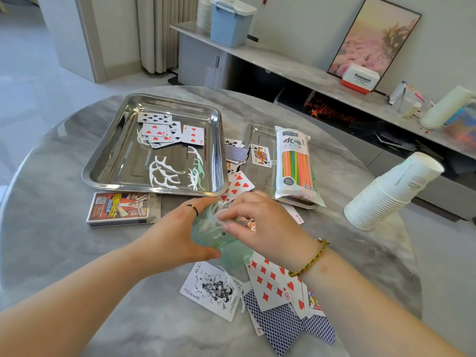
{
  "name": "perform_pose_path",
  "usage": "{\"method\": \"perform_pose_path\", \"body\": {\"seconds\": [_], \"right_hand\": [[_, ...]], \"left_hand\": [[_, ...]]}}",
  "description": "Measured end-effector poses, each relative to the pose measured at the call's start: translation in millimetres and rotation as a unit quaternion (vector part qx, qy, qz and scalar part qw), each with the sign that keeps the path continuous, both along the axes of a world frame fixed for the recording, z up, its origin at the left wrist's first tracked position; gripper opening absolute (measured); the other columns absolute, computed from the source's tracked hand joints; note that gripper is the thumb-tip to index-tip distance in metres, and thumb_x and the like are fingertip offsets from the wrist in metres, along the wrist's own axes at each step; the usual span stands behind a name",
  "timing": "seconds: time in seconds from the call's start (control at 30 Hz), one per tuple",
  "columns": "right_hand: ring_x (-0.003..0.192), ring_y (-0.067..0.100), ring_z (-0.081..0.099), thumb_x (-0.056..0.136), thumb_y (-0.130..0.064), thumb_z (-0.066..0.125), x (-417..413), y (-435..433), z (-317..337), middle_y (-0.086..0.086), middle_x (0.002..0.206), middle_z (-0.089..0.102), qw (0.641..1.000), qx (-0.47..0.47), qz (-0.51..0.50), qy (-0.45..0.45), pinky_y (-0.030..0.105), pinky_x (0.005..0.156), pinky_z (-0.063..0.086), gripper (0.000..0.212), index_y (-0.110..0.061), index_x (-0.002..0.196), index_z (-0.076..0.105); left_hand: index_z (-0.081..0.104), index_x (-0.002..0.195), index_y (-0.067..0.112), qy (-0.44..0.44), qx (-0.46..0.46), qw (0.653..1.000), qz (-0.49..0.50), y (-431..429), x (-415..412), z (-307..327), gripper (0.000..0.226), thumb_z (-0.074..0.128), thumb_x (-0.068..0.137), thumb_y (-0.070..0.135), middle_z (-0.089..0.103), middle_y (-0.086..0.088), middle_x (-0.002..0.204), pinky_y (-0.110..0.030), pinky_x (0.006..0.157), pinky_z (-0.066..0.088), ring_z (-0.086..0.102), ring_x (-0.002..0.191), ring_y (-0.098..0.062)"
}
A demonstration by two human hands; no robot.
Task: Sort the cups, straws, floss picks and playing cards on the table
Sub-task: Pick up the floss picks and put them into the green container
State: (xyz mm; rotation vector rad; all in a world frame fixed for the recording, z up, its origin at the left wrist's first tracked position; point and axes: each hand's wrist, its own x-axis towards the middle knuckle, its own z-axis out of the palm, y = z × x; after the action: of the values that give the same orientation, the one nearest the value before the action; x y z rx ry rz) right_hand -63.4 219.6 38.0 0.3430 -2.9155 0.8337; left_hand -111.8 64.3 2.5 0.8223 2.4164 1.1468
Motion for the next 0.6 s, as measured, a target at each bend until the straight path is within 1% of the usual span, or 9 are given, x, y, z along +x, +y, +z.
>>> {"method": "perform_pose_path", "body": {"seconds": [0.07,0.1,0.17,0.2,0.3,0.37,0.43,0.5,0.6], "right_hand": [[0.082,-0.001,0.042,0.078,-0.021,0.058,2,3,-3,0.0,0.089,0.063,0.999,-0.031,-0.025,0.031,0.005,0.079,0.031,0.023,-0.008,0.091,0.072],[0.08,-0.001,0.044,0.077,-0.02,0.057,3,7,-4,-0.004,0.084,0.062,0.997,-0.047,-0.045,0.041,0.005,0.077,0.033,0.023,-0.008,0.089,0.072],[0.075,-0.005,0.048,0.079,-0.015,0.059,6,18,-6,-0.018,0.077,0.054,0.992,-0.067,-0.094,0.053,0.004,0.072,0.037,0.016,-0.007,0.087,0.071],[0.073,-0.006,0.049,0.082,-0.011,0.061,6,26,-9,-0.02,0.075,0.05,0.989,-0.065,-0.126,0.051,0.004,0.069,0.037,0.012,-0.007,0.087,0.07],[0.064,0.0,0.046,0.085,-0.008,0.058,3,59,-22,-0.014,0.079,0.052,0.971,-0.012,-0.237,-0.032,0.01,0.063,0.033,0.014,-0.008,0.094,0.068],[0.072,0.008,0.049,0.086,-0.01,0.057,2,79,-36,-0.005,0.091,0.061,0.95,0.025,-0.298,-0.09,0.016,0.07,0.035,0.016,-0.008,0.099,0.067],[0.089,0.016,0.056,0.087,-0.013,0.057,1,92,-47,0.003,0.105,0.065,0.932,0.032,-0.333,-0.139,0.018,0.076,0.038,0.019,-0.008,0.103,0.065],[0.101,0.02,0.057,0.087,-0.016,0.058,-2,96,-55,0.008,0.113,0.062,0.918,0.029,-0.35,-0.184,0.021,0.08,0.039,0.022,-0.007,0.107,0.062],[0.107,0.023,0.053,0.087,-0.021,0.058,-8,93,-60,0.011,0.121,0.053,0.906,0.07,-0.353,-0.221,0.025,0.084,0.041,0.03,-0.005,0.112,0.055]], "left_hand": [[0.029,0.134,0.036,0.003,-0.007,1.0,0.008,0,-2,0,0.086,0.08,0.065,0.028,0.035,0.03,0.099,-0.002,0.072,0.031,0.04,0.097,0.001],[0.028,0.135,0.036,0.006,-0.012,1.0,0.012,-1,-3,-1,0.087,0.079,0.065,0.029,0.035,0.029,0.099,-0.003,0.073,0.031,0.04,0.097,0.0],[0.025,0.137,0.035,0.012,-0.029,0.999,0.019,-2,-4,-1,0.088,0.078,0.067,0.03,0.036,0.025,0.107,-0.006,0.078,0.03,0.037,0.098,0.0],[0.023,0.139,0.034,0.015,-0.04,0.999,0.022,-2,-5,-2,0.09,0.077,0.068,0.032,0.036,0.02,0.113,-0.009,0.081,0.029,0.035,0.099,0.0],[0.022,0.141,0.03,0.017,-0.063,0.997,0.03,-1,-9,-4,0.091,0.077,0.068,0.033,0.041,0.009,0.131,-0.013,0.084,0.029,0.034,0.098,-0.002],[0.023,0.14,0.03,0.019,-0.069,0.997,0.03,-1,-10,-5,0.091,0.077,0.068,0.033,0.042,0.006,0.134,-0.013,0.084,0.029,0.035,0.097,-0.003],[0.023,0.14,0.032,0.021,-0.073,0.997,0.027,-1,-10,-7,0.09,0.077,0.067,0.033,0.042,0.006,0.133,-0.014,0.084,0.03,0.036,0.097,-0.003],[0.022,0.14,0.032,0.022,-0.079,0.996,0.02,-1,-10,-8,0.091,0.077,0.067,0.034,0.041,0.008,0.135,-0.014,0.085,0.031,0.036,0.098,-0.003],[0.022,0.14,0.032,0.017,-0.084,0.996,0.022,0,-11,-9,0.092,0.077,0.067,0.033,0.041,0.008,0.136,-0.014,0.087,0.03,0.038,0.1,-0.004]]}}
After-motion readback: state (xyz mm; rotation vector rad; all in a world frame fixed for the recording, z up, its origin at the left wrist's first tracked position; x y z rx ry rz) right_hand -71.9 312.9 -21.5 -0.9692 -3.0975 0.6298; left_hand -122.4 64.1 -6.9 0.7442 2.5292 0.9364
